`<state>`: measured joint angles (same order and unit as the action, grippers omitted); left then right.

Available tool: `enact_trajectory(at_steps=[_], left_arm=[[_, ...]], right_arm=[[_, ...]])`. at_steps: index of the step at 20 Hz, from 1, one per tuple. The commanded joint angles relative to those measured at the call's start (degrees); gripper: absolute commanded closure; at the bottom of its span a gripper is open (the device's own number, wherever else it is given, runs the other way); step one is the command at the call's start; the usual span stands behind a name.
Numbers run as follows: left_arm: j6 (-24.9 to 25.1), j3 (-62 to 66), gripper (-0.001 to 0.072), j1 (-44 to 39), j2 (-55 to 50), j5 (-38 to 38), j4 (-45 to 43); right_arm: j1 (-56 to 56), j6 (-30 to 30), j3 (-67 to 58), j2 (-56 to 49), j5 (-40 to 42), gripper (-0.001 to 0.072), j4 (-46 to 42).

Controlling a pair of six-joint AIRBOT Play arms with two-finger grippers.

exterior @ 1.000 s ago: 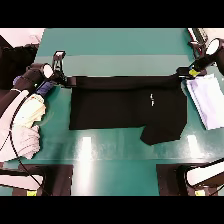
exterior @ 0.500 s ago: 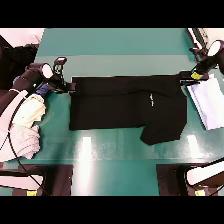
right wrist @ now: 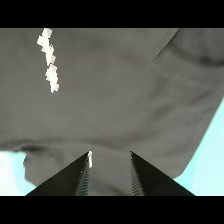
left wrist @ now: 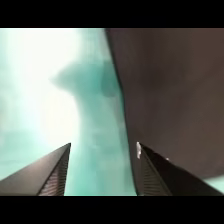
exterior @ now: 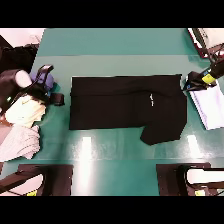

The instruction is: Fold the shirts.

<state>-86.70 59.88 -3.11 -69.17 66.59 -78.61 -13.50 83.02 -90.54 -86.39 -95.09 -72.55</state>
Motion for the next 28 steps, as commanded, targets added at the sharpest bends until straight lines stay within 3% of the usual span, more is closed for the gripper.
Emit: enact_trajectory(at_steps=[1, 2, 8, 16, 17, 19, 20, 24, 26, 28], left_arm=[[6.88, -11.19, 0.0204, 7.8, 6.21, 0.24, 18.36], [9.25, -13.79, 0.0204, 9.22, 6.38, 1.11, 21.7], [11.76, -23.28, 0.0205, 9.68, 6.36, -2.34, 23.63], [10.73, -25.94, 0.0206, 3.04, 4.66, -10.71, 25.03], [9.79, -25.94, 0.0228, 3.04, 4.66, -11.47, 25.05], [9.57, -25.7, 0.0621, 3.04, 4.66, -11.98, 25.0], [9.6, -25.09, 0.0683, 3.04, 4.68, -11.69, 24.85], [9.57, -18.53, 0.0684, 3.04, 6.69, -6.99, 17.27], [9.57, -15.91, 0.0684, 3.04, 8.57, -5.99, 14.69], [9.57, -14.99, 0.0684, 3.04, 9.11, -6.16, 14.73]], right_arm=[[-0.31, -1.62, 11.32, 6.45, 3.02, 0.0414, 1.09], [-0.31, -1.68, 14.58, 7.87, 3.72, 0.0414, 1.09], [-0.31, -1.68, 24.39, 14.03, 7.3, 0.0414, 1.07], [-0.31, -1.66, 25.05, 19.04, 7.45, 0.0414, 0.96], [-0.33, -1.66, 25.05, 19.45, 6.97, 0.0414, 0.81], [-0.31, -1.66, 25.11, 20.22, 6.34, 0.0414, 0.42], [-0.33, -1.64, 25.73, 20.81, 6.43, 0.0414, 0.42], [-6.05, -1.66, 35.5, 23.74, 7.45, 0.0413, 0.44], [-12.46, -1.68, 41.48, 24.41, 8.22, 0.0306, 1.11], [-17.94, -1.73, 46.8, 24.33, 9.22, 0.0296, 1.09]])
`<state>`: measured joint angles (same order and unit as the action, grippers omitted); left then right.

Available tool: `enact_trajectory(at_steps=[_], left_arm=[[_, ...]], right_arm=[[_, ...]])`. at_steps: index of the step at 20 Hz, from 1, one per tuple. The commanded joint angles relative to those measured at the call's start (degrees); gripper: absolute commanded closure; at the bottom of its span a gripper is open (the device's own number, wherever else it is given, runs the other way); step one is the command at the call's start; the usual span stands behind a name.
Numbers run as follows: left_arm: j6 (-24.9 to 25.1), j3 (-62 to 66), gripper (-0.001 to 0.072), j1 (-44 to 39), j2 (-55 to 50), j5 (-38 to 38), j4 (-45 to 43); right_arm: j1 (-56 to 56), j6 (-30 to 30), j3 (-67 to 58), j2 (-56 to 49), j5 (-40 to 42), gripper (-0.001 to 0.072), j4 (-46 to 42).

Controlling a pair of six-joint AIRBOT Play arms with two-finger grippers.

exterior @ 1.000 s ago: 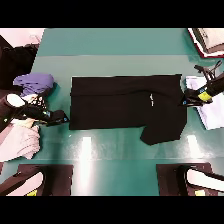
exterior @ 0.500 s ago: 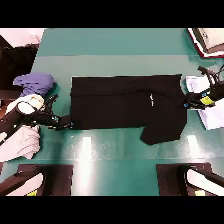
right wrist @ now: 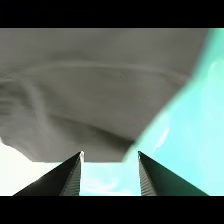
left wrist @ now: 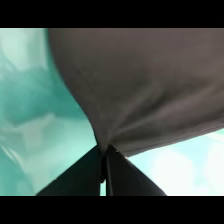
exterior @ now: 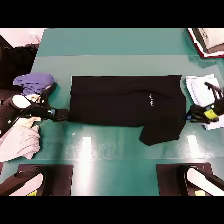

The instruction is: Fold the shirts.

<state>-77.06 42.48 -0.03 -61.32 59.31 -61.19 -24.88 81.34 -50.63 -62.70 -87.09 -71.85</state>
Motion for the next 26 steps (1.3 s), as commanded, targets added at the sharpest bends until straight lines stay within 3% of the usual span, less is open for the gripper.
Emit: enact_trajectory(at_steps=[1, 8, 10, 12, 15, 16, 21, 26], left_arm=[[-0.07, 2.38, 0.0683, -0.04, 1.2, 1.22, -2.71], [-0.13, 2.38, 0.0683, -0.04, 1.2, 1.27, -2.69], [-0.74, 2.38, 0.0683, -0.04, 1.2, 1.31, -2.69], [-0.74, 2.38, 0.0683, -0.04, 1.2, 1.68, -2.69], [-0.74, 2.38, 0.0683, -0.04, 1.2, 2.29, -2.71], [-0.7, 2.4, 0.0683, -0.04, 1.22, 2.4, -2.78], [-1.46, 3.54, 0.0684, -0.04, 5.16, 7.17, -6.54], [-4.66, 2.8, 0.0684, -0.04, 14.99, 22.67, -13.55]], right_arm=[[-8.35, -0.74, 9.29, 0.63, 2.8, 0.0296, 0.44], [-6.69, -3.96, 19.28, 0.61, 16.13, 0.0306, 8.98], [-4.02, -3.82, 19.1, 0.63, 18.58, 0.0397, 9.35], [-1.88, -2.93, 19.08, 0.63, 20.63, 0.0403, 9.25], [-1.18, -2.93, 19.04, 0.66, 21.55, 0.0671, 9.16], [-1.2, -2.97, 18.75, 0.66, 21.22, 0.0688, 8.81], [-1.18, -3.89, 11.67, 6.29, 10.1, 0.0689, 5.97], [-1.16, -1.38, 9.03, 20.68, -6.27, 0.069, -1.79]])
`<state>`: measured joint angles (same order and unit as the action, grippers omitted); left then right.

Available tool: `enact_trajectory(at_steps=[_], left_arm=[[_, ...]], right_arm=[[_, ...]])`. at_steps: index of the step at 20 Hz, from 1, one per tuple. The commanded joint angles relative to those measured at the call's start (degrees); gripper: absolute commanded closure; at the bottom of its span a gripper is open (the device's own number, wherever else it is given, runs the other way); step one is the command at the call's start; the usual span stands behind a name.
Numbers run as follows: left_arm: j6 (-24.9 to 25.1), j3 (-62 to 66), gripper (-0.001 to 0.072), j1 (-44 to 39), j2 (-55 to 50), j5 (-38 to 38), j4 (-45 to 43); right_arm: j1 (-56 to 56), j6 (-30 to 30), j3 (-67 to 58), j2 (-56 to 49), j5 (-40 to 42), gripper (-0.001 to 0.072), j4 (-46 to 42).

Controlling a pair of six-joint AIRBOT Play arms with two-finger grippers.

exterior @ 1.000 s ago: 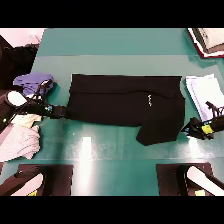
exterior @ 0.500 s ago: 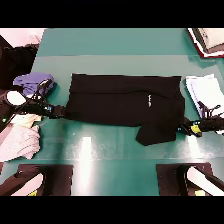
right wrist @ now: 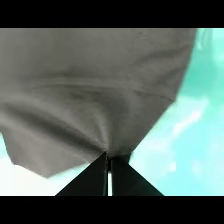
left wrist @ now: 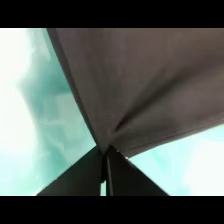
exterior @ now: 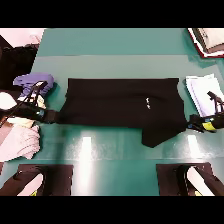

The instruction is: Fold the shirts.

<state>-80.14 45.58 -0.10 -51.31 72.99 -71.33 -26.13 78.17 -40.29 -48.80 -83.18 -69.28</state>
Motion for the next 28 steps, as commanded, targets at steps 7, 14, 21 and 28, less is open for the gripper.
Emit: enact_trajectory(at_steps=[7, 14, 21, 28], left_arm=[[-5.38, -2.89, 0.0684, 0.02, 12.55, 10.03, -2.78], [-5.4, -2.58, 0.0684, 0.02, 3.74, -7.98, 1.51], [-7.15, 3.26, 0.0684, 0.04, -4.81, -18.67, 2.71], [-11.56, 3.76, 0.0684, 5.07, -10.19, -25.92, 2.69]], right_arm=[[0.15, 3.02, -1.22, 18.62, -9.68, 0.069, 0.31], [8.48, 3.02, -9.38, 3.41, -0.9, 0.069, 4.63], [14.1, 4.15, -23.1, -17.62, 3.19, 0.0691, 4.63], [14.12, 5.55, -30.21, -28.81, 6.8, 0.069, 4.74]])
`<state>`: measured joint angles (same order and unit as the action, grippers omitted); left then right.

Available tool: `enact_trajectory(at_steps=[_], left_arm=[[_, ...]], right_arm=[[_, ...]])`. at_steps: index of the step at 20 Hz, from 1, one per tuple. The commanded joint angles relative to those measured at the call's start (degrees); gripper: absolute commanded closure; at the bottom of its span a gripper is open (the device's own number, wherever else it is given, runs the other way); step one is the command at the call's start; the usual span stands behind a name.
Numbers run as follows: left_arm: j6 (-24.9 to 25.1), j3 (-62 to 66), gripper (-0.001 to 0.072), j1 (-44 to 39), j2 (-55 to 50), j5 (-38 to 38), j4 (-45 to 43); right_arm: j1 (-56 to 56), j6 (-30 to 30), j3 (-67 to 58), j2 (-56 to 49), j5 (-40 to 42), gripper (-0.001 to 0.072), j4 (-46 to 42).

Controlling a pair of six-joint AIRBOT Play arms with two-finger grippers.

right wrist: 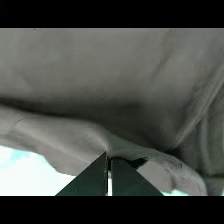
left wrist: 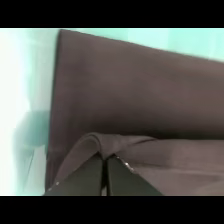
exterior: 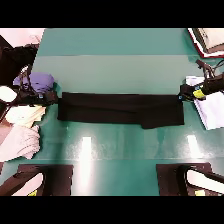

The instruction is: Fold the shirts.

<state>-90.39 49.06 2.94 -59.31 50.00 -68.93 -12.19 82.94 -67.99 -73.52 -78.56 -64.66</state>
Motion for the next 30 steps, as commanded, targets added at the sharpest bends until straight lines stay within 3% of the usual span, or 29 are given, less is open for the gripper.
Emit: enact_trajectory(at_steps=[1, 7, 8, 9, 10, 11, 12, 16, 17, 18, 19, 20, 25, 29, 30], left_arm=[[-0.98, 0.28, 0.0684, 2.1, -3.3, -2.97, 0.22], [4.24, 0.59, 0.0681, 2.08, -9.97, -10.73, 8.28], [4.22, 1.33, 0.0648, 2.1, -10.45, -12.46, 8.55], [4.22, 2.34, 0.0424, 2.1, -10.45, -13.42, 8.52], [4.22, 3.82, 0.0225, 2.1, -10.45, -13.51, 8.5], [4.26, 5.55, 0.0204, 2.1, -10.45, -12.7, 8.48], [4.28, 7.28, 0.0203, 2.1, -10.45, -11.15, 8.48], [6.88, 11.13, 0.0206, 2.01, -10.45, -0.17, 8.55], [6.88, 11.1, 0.0278, 2.03, -10.45, 2.51, 8.55], [7.06, 11.1, 0.0553, 2.03, -10.45, 4.57, 8.5], [7.91, 11.1, 0.0676, 2.03, -10.45, 6.08, 8.72], [8.15, 11.1, 0.0674, 2.03, -10.45, 7.28, 8.81], [8.11, 10.71, 0.0674, 2.03, -10.45, 10.78, 10.36], [8.09, 10.51, 0.0674, 2.03, -10.45, 11.56, 11.13], [8.09, 10.54, 0.0675, 2.03, -10.45, 12.35, 11.13]], right_arm=[[0.17, 0.81, -2.93, -5.05, 2.95, 0.069, 0.13], [0.17, 1.09, -3.19, -9.09, 8.66, 0.0685, 1.6], [0.17, 1.07, -3.19, -9.38, 10.43, 0.0676, 3.69], [-0.15, 1.01, -3.19, -9.4, 11.96, 0.0533, 5.75], [-0.74, 1.01, -3.23, -9.31, 12.96, 0.0334, 7.45], [-1.64, 0.9, -3.21, -9.33, 13.05, 0.0218, 9.16], [-2.6, 0.17, -3.21, -9.31, 11.78, 0.0216, 9.7], [-8.61, -8.07, -1.95, -9.03, -0.55, 0.0216, 9.44], [-10.19, -10.21, -0.59, -8.83, -2.49, 0.0216, 9.51], [-11.65, -11.61, 1.01, -8.76, -3.06, 0.0197, 9.53], [-13.11, -12.61, 3.02, -8.79, -2.78, 0.0091, 9.6], [-14.21, -13.49, 5.09, -8.79, -1.62, 0.0034, 9.66], [-16.61, -20.46, 11.39, -9.25, 5.07, 0.0036, 9.73], [-14.8, -23.45, 11.3, -14.1, 4.5, 0.0047, 15.58], [-13.94, -23.76, 11.32, -15.08, 4.5, 0.0081, 16.87]])
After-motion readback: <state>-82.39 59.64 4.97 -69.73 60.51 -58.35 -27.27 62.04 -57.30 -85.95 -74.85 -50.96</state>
